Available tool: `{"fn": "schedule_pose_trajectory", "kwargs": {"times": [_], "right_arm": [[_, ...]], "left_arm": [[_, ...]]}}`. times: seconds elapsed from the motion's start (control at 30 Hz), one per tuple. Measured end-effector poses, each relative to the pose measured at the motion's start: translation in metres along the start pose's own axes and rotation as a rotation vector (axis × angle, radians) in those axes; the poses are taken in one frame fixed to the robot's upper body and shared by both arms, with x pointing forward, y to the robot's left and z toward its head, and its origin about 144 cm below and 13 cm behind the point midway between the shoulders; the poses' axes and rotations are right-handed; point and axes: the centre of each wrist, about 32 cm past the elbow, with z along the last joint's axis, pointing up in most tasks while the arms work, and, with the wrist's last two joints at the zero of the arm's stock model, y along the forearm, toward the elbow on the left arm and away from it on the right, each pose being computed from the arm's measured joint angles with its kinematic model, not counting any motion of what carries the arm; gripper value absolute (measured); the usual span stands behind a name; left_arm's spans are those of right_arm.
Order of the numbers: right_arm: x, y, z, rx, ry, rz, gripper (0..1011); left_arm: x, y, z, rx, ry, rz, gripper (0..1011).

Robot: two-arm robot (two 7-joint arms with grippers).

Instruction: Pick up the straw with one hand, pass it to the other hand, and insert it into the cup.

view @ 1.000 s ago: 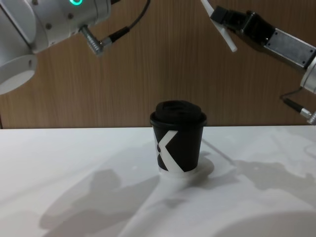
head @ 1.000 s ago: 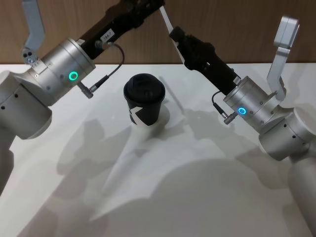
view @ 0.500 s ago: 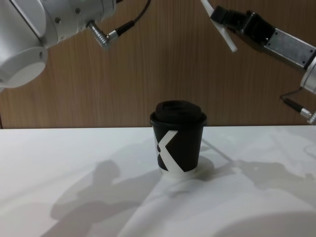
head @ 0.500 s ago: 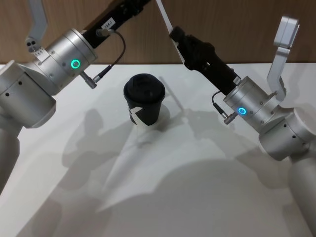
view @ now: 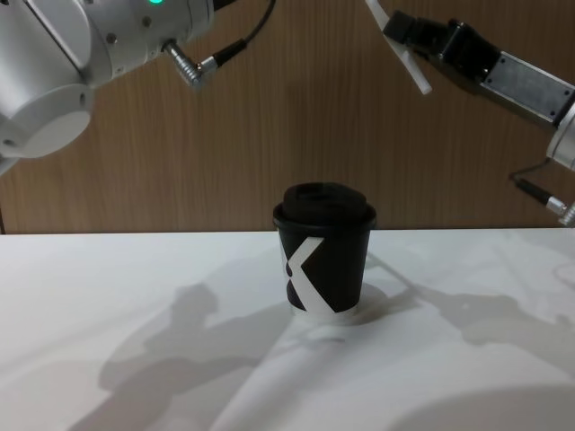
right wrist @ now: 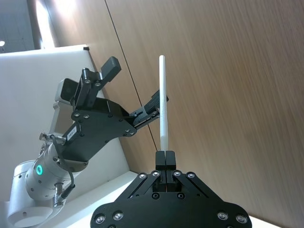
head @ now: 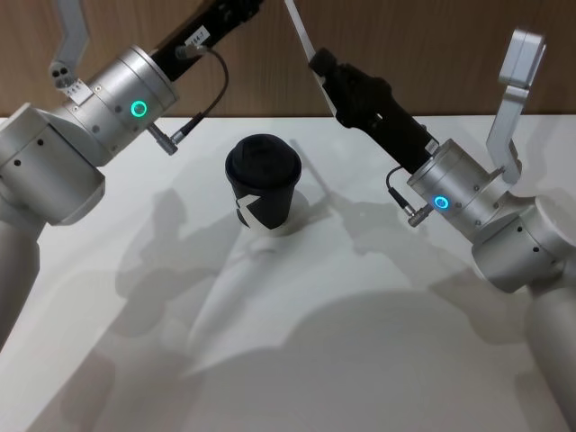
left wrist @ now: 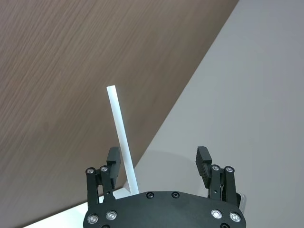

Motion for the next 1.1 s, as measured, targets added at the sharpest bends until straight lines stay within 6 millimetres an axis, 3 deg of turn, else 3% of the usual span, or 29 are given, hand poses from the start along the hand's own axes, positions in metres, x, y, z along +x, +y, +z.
{"fn": "schedule_pose_trajectory", "kwargs": {"times": [1.1], "right_arm": [[0.000,0.000,0.000,0.000,0.000,0.000,7]], "left_arm": [[0.022,-0.013,-0.005,0.049,0.054,0.007,1003]]}}
